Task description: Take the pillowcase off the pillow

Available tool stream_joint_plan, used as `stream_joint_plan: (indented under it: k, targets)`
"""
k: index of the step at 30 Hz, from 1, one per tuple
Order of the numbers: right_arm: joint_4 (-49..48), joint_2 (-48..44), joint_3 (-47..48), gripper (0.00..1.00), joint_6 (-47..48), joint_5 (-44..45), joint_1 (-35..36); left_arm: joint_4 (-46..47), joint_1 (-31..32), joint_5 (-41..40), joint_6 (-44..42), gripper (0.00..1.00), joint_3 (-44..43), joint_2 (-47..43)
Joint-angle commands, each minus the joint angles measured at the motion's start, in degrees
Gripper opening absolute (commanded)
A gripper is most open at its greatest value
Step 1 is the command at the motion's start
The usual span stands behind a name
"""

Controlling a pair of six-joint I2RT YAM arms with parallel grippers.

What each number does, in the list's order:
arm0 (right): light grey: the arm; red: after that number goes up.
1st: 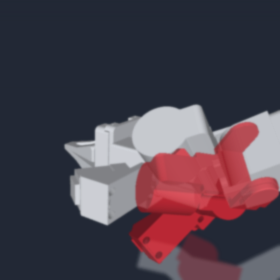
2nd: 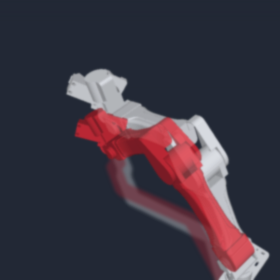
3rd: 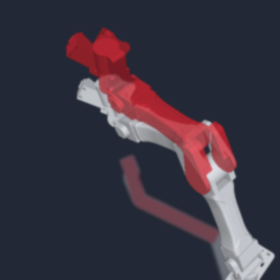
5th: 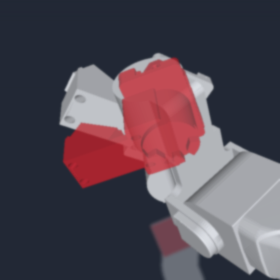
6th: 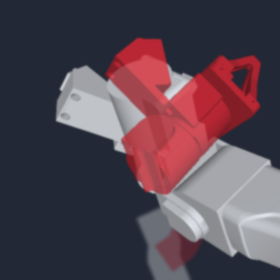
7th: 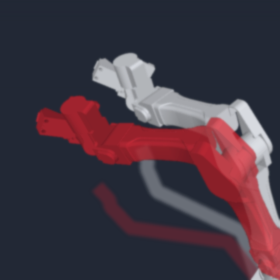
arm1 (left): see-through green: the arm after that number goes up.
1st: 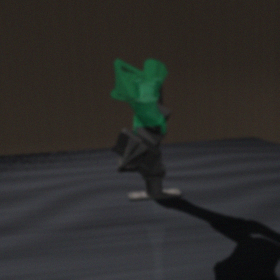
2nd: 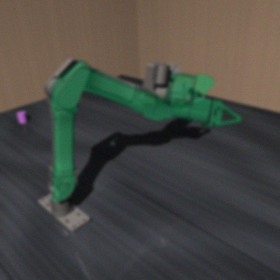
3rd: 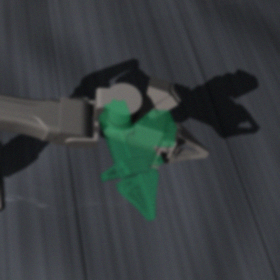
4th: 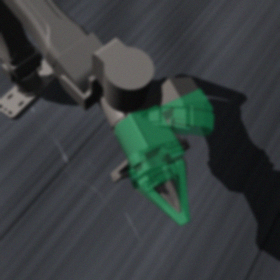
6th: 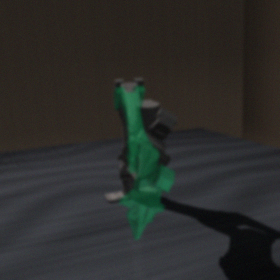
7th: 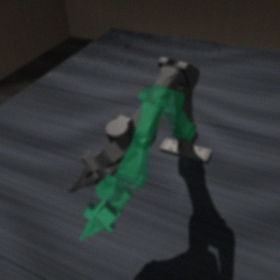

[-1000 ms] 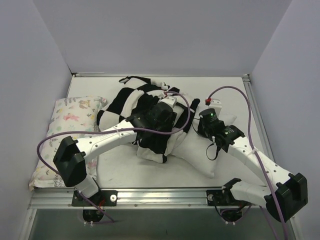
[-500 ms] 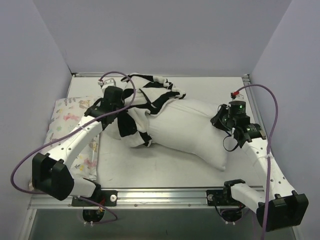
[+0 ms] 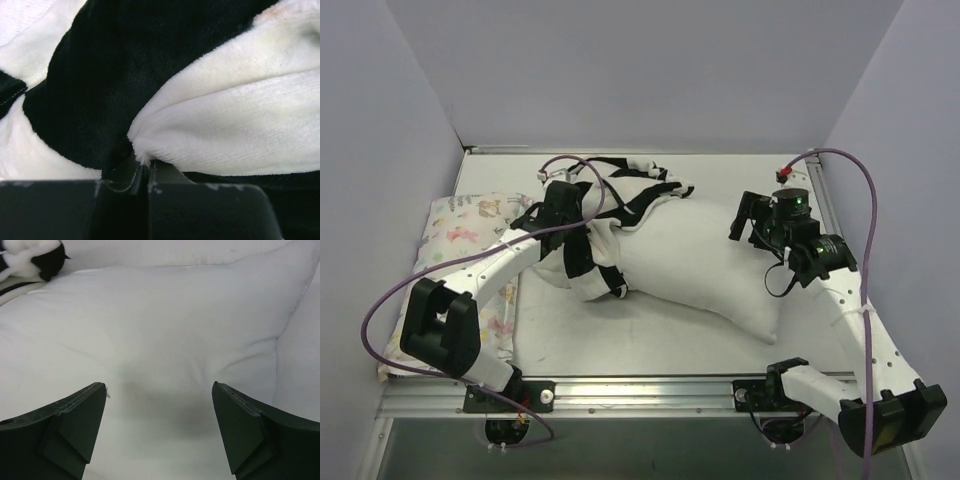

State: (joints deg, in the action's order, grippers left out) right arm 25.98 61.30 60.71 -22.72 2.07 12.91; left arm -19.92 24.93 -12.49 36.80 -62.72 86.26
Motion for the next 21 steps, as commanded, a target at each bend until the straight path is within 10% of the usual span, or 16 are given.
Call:
stream_joint_plan:
  k: [1, 10, 17, 20, 21]
  targets:
    - [2.1, -2.6, 4.8, 0.91, 4.1, 10.2, 7.8, 0.4, 2.4, 0.8, -0.2, 0.0, 1.4, 2.0]
    - [-4.3, 4.1, -0.1, 1.0, 7.7, 19.9, 35.5, 0.7, 6.3, 0.7, 0.2, 0.0, 0.1, 2.2]
    - [-11.1, 21.9, -2.5, 1.0, 5.9, 24.6, 37.6, 0.1, 7.7, 0.5, 0.3, 0.0, -0.7, 1.5]
    - [-10.7, 25.9, -2.4, 0.87, 4.4, 25.8, 35.8, -0.4, 7.5, 0.2, -0.3, 0.0, -1.0, 0.5]
    - [-10.2, 25.9, -2.3, 0.68, 3.6, 25.9, 35.2, -0.6, 7.2, -0.1, -0.5, 0.0, -1.2, 0.4]
